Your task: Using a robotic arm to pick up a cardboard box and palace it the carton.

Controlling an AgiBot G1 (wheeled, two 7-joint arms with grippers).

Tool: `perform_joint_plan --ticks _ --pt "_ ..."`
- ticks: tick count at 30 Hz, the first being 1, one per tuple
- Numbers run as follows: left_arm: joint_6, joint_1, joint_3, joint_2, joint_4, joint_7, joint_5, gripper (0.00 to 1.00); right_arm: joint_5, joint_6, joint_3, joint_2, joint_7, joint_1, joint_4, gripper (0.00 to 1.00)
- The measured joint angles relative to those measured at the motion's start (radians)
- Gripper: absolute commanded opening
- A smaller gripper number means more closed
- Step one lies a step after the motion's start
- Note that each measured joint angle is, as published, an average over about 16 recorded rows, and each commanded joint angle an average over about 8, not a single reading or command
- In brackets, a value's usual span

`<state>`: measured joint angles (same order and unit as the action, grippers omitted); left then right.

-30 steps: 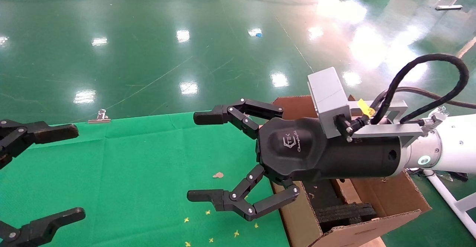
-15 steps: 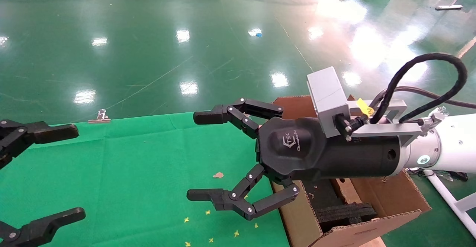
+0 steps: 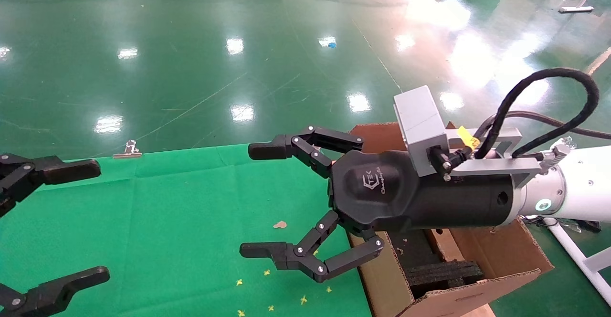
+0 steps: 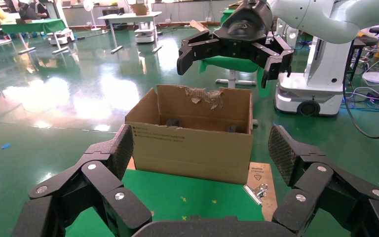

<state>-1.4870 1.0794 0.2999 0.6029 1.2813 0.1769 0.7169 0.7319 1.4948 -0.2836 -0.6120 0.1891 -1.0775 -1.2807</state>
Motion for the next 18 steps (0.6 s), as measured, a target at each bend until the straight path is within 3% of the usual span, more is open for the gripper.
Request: perform_joint_plan --ticks 18 --pt "0.000 0.000 0.000 0.000 0.000 0.000 0.000 1.00 0.000 0.000 0.000 0.000 0.000 -0.001 0.000 1.00"
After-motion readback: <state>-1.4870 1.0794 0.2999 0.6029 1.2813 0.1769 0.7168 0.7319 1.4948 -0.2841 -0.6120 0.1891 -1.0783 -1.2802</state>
